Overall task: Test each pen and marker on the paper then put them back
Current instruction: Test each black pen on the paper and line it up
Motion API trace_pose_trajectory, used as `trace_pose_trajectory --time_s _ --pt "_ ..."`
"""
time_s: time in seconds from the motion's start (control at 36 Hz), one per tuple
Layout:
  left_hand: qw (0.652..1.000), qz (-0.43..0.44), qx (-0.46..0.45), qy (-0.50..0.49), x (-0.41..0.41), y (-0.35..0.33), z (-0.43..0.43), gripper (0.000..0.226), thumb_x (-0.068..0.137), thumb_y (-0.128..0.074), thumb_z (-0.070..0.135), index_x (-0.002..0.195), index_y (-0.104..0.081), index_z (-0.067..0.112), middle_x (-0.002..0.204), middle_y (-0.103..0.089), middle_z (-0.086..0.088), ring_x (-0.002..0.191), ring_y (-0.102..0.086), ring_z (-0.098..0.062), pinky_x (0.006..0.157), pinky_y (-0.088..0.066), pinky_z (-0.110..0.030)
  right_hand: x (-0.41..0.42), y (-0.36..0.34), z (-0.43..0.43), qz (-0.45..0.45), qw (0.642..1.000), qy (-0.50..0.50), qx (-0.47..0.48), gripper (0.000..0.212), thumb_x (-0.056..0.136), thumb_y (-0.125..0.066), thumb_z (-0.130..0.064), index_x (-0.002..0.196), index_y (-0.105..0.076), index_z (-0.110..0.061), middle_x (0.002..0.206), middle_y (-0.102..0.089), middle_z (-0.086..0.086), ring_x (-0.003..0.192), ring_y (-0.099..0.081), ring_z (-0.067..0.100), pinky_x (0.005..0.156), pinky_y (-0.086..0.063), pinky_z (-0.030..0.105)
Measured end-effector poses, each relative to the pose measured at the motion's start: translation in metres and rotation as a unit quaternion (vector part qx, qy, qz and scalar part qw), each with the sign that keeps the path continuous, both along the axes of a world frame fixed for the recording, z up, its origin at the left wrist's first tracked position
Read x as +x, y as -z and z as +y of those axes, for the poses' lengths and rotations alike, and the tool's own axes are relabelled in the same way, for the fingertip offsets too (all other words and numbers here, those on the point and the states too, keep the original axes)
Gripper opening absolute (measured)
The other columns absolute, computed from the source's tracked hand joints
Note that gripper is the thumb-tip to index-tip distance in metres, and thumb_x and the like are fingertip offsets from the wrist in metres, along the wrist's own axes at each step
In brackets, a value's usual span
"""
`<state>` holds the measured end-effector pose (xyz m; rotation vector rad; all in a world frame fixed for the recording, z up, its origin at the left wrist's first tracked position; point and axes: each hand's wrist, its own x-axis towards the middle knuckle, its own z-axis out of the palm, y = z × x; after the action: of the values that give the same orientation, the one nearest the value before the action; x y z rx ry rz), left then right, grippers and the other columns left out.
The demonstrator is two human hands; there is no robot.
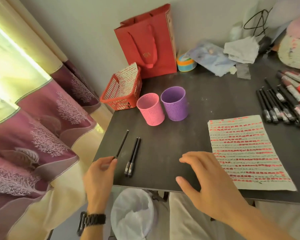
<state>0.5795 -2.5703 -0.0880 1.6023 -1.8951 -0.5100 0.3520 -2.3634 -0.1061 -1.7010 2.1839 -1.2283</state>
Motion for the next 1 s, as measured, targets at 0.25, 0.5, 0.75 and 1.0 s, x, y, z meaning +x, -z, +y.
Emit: trace_pose_trajectory --time_s 0.25,0.5,0.75,1.0 --pt "0.999 0.009 0.043 0.015 -0.004 0.015 -0.004 0.008 0.084 -0.08 0.034 0.082 -0.073 0.038 0.076 -0.071 0.02 0.076 -0.065 0.003 0.068 -0.049 -0.022 0.015 0.025 -0.017 0.054 0.997 -0.003 0.057 0.049 0.087 -0.055 -0.056 0.124 -0.057 -0.024 0.12 -0.06 -0.012 0.112 -0.059 0.011 0.088 -0.052 0.025" --pt "0.997 0.007 0.073 0.027 -0.005 0.012 0.004 0.006 0.086 -0.077 0.037 0.082 -0.074 0.04 0.076 -0.071 0.021 0.078 -0.065 0.006 0.066 -0.043 -0.014 0.014 0.024 -0.015 0.0 0.998 0.003 0.07 0.05 0.089 -0.051 -0.06 0.126 -0.056 -0.027 0.119 -0.062 -0.015 0.111 -0.058 0.007 0.088 -0.051 0.023" --pt "0.995 -0.016 0.093 0.026 -0.006 0.007 0.01 0.004 0.087 -0.076 0.035 0.085 -0.074 0.038 0.079 -0.07 0.022 0.079 -0.063 0.007 0.065 -0.042 -0.012 0.015 0.024 -0.016 0.009 0.998 0.009 0.054 0.047 0.089 -0.051 -0.058 0.12 -0.06 -0.025 0.115 -0.065 -0.011 0.109 -0.061 0.011 0.085 -0.054 0.026" --pt "0.998 -0.036 0.04 0.014 -0.018 0.003 0.017 0.003 0.095 -0.066 0.034 0.096 -0.068 0.033 0.091 -0.067 0.012 0.079 -0.062 -0.005 0.066 -0.04 -0.027 0.014 0.028 -0.016 0.017 0.998 -0.005 0.062 0.039 0.092 -0.049 -0.054 0.123 -0.059 -0.031 0.121 -0.059 -0.015 0.115 -0.055 0.008 0.09 -0.051 0.024"
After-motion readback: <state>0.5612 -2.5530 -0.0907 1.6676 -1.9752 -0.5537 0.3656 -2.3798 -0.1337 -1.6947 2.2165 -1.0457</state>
